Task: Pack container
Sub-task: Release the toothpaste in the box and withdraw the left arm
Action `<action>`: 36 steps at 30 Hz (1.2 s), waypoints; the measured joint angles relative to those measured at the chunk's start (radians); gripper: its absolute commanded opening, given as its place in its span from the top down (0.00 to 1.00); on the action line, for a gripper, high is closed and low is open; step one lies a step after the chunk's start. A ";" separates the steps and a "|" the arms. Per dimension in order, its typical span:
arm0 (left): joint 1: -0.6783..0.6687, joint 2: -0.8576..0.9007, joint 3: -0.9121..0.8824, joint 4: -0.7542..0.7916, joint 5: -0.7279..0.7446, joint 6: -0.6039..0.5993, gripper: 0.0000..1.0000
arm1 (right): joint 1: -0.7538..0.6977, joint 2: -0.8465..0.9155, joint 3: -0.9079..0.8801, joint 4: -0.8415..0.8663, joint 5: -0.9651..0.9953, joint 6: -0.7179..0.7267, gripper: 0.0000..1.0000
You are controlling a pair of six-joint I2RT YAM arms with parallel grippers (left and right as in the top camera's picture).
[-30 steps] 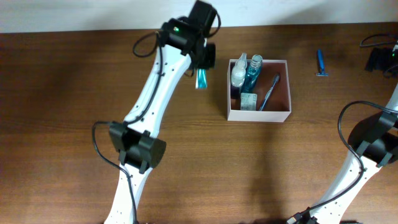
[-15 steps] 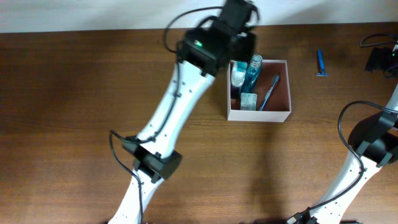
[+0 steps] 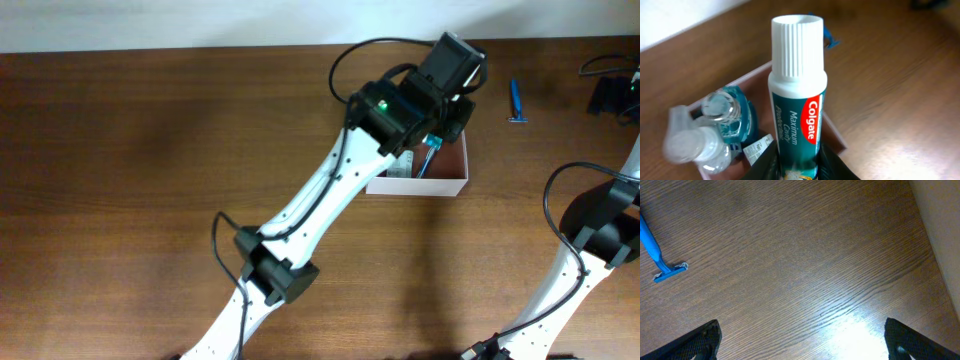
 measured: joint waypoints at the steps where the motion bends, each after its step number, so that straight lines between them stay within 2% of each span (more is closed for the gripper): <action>1: 0.000 0.020 0.000 0.006 0.000 0.008 0.70 | 0.000 0.000 0.000 0.000 0.000 -0.001 0.01; 9: 0.003 0.124 0.000 0.041 0.000 0.043 0.69 | 0.000 0.000 0.000 0.000 0.000 0.000 0.01; 12: 0.003 0.130 0.000 0.042 0.000 0.050 0.63 | 0.000 0.000 0.000 0.000 0.000 -0.001 0.01; 17: 0.003 0.130 0.000 0.041 0.000 0.050 0.59 | 0.000 0.000 0.000 0.000 0.000 0.000 0.01; 21: 0.004 0.128 0.011 0.030 0.000 0.050 0.48 | 0.000 0.000 0.000 0.000 0.000 0.000 0.01; 23: 0.006 0.114 0.016 0.010 0.000 0.058 0.28 | 0.000 0.000 0.000 0.000 0.000 -0.001 0.01; 27: 0.024 0.039 0.018 -0.034 -0.011 0.061 0.06 | 0.000 0.000 0.000 0.000 0.000 0.000 0.01; 31: 0.079 -0.098 0.024 -0.106 -0.094 0.045 0.04 | 0.000 0.000 0.000 0.000 0.000 0.000 0.01; 36: 0.253 -0.274 0.056 -0.197 -0.206 -0.023 0.03 | 0.000 0.000 0.000 0.000 0.000 -0.001 0.01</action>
